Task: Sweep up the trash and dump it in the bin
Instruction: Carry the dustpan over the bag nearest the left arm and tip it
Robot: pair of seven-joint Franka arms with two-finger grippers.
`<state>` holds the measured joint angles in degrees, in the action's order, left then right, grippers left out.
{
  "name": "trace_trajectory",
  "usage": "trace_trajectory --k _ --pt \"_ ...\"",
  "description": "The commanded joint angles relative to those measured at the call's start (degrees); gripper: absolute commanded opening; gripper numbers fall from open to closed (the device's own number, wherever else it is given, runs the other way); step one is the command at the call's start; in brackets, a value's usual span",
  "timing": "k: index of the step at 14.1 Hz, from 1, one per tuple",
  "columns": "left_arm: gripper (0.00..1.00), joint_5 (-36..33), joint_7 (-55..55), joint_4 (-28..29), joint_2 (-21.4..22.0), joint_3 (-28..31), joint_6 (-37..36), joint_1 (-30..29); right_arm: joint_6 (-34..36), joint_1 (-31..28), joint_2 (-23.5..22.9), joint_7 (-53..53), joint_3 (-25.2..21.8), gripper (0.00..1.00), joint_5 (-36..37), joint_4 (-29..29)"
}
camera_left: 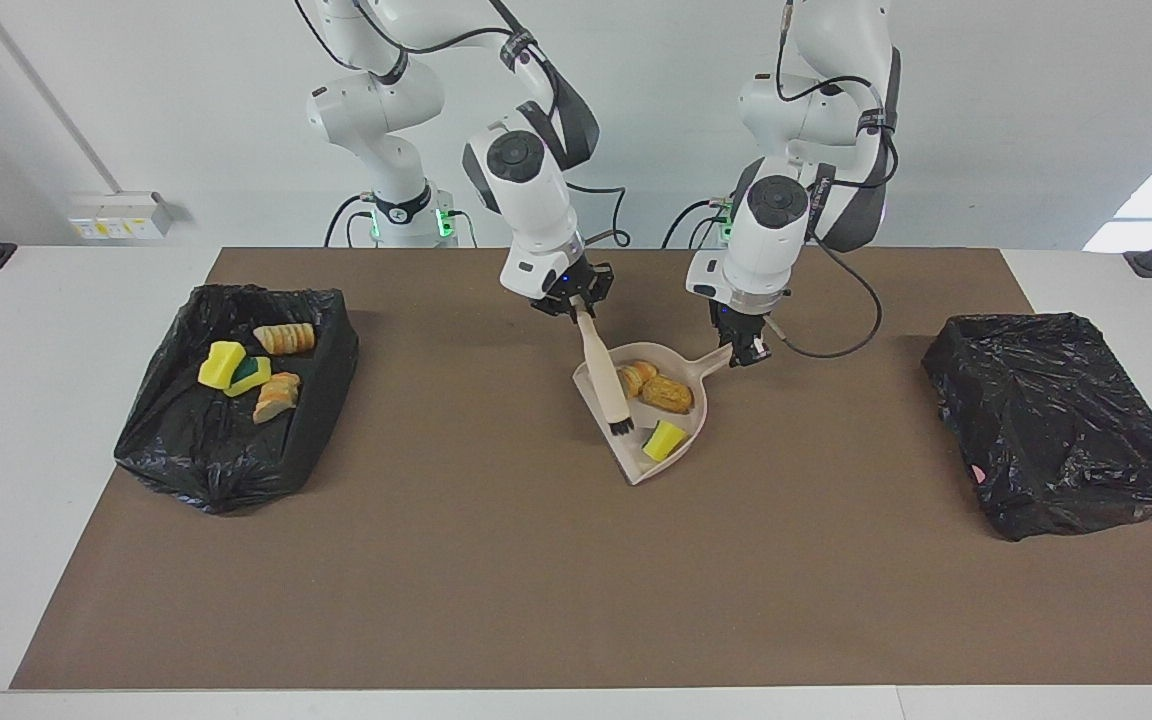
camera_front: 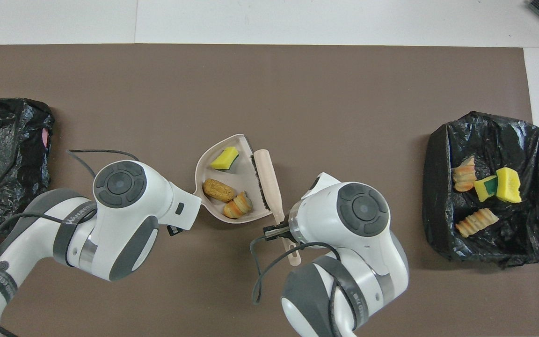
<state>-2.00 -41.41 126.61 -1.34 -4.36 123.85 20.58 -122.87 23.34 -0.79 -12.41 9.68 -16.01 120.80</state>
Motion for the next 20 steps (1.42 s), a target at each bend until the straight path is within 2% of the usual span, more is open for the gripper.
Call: trace_trajectory --k 1,4,6,8,11,14,18,20 --pt "0.00 0.25 0.28 -0.40 1.69 -0.12 0.16 -2.82 6.12 -1.37 4.56 0.20 0.16 0.00 4.13 -0.57" --pt "0.00 2.34 -0.16 -0.57 5.36 0.14 -2.81 -7.29 9.31 -0.32 7.90 -7.42 1.03 0.00 8.27 0.04" --pt "0.00 5.51 -0.95 -3.63 6.61 0.14 -9.99 -11.34 9.49 3.09 8.96 -12.70 1.13 0.00 8.46 1.01" --pt "0.00 5.78 -6.19 -7.50 6.61 0.23 -16.87 -15.38 8.70 6.79 8.88 -18.93 1.22 0.00 8.72 1.89" --pt "0.00 5.70 -15.77 -11.90 6.79 0.23 -20.66 -22.32 3.88 13.38 6.51 -27.20 1.22 0.00 10.56 3.47" --pt "0.00 5.78 -24.56 -17.08 6.26 0.23 -27.07 -30.66 0.18 17.43 3.35 -33.27 1.22 0.00 12.14 3.91" --pt "0.00 5.35 -38.00 -22.10 4.77 0.23 -28.14 -42.00 -8.42 21.65 -4.28 -42.77 1.22 0.00 16.27 4.18" --pt "0.00 4.56 -44.42 -24.82 3.63 1.02 -28.32 -47.01 -9.32 22.10 -5.54 -43.22 1.22 0.00 16.89 4.18"
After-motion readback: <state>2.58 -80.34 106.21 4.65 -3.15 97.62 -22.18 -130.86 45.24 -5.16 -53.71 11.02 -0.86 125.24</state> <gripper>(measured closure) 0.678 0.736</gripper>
